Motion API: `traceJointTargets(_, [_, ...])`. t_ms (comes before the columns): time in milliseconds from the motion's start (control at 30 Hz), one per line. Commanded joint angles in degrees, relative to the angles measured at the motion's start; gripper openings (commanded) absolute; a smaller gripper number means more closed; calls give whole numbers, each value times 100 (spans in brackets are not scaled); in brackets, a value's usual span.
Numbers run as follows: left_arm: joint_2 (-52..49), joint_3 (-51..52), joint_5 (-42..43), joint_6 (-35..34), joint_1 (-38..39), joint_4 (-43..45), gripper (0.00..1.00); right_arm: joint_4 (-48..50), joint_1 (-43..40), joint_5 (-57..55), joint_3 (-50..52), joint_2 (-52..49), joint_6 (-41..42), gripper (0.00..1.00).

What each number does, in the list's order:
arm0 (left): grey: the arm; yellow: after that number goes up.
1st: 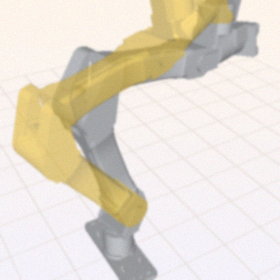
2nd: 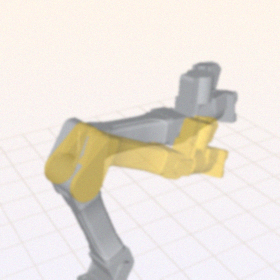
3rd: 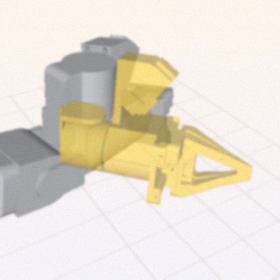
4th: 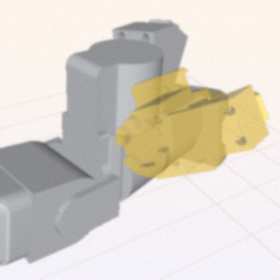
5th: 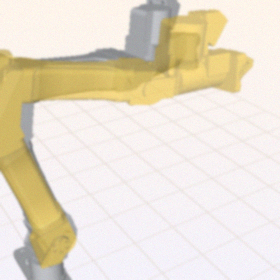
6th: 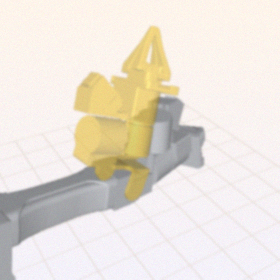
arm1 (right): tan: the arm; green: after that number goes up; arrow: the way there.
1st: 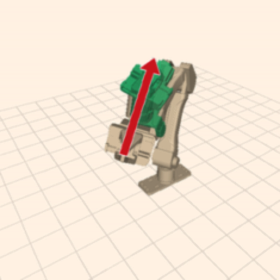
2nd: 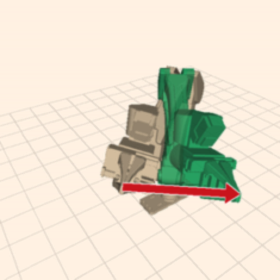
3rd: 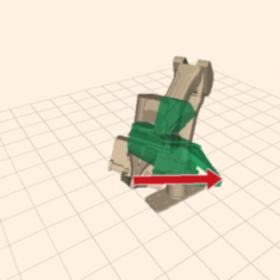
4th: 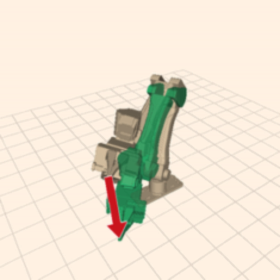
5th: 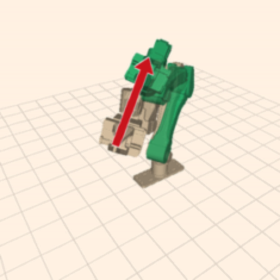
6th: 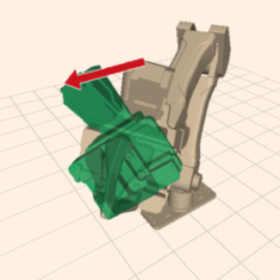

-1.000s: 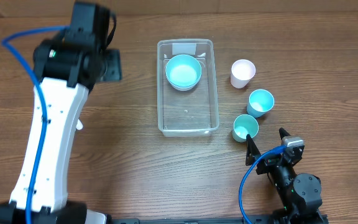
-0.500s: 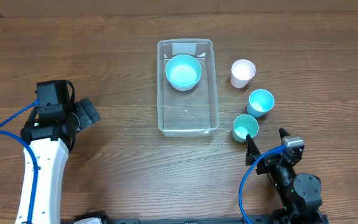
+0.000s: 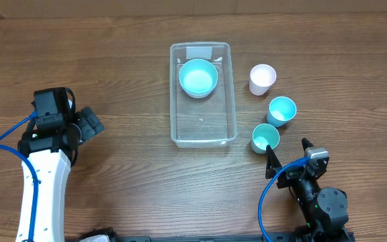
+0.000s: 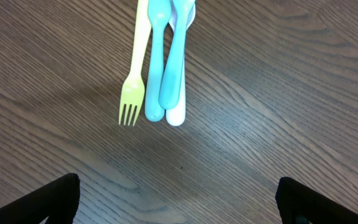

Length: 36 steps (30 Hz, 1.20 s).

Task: Pack container
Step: 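Grasp the bundle of forks and spoons with the left gripper, then reach the right gripper to the pink cup and grasp it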

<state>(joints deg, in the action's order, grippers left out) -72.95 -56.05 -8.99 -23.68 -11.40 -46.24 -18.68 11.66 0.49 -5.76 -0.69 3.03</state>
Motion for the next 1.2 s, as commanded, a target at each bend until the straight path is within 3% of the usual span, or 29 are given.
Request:
traceJointTargets(0, [-24,9,4,-76,-20,-2,100,201,-2,730,7,46,1427,100])
traceJointTargets(100, [-24,9,4,-76,-20,-2,100,1161,-2,739,4,46,2708,100])
traceJointTargets(267, [-24,9,4,-76,-20,-2,100,1241,-11,855,-149,-273,2863,100])
traceJointTargets(400, [-24,9,4,-76,-20,-2,100,1209,-17,855,-955,-1353,2085,100])
traceJointTargets(533, [-24,9,4,-76,-20,-2,100,1012,-17,815,-2426,-3436,1563,100])
traceJointTargets(733, [-24,9,4,-76,-20,-2,100,-1158,-365,560,-5949,-7077,743,100])
traceJointTargets(833, [-24,9,4,-76,-20,-4,100,-1351,-710,863,-7235,-8338,-48,100])
traceJointTargets(933, [-24,9,4,-76,-20,-4,100,-789,-730,861,-7344,-8837,-326,100])
traceJointTargets(1167, [-24,9,4,-76,-20,-2,100,-693,-793,409,-7342,-9357,-280,100])
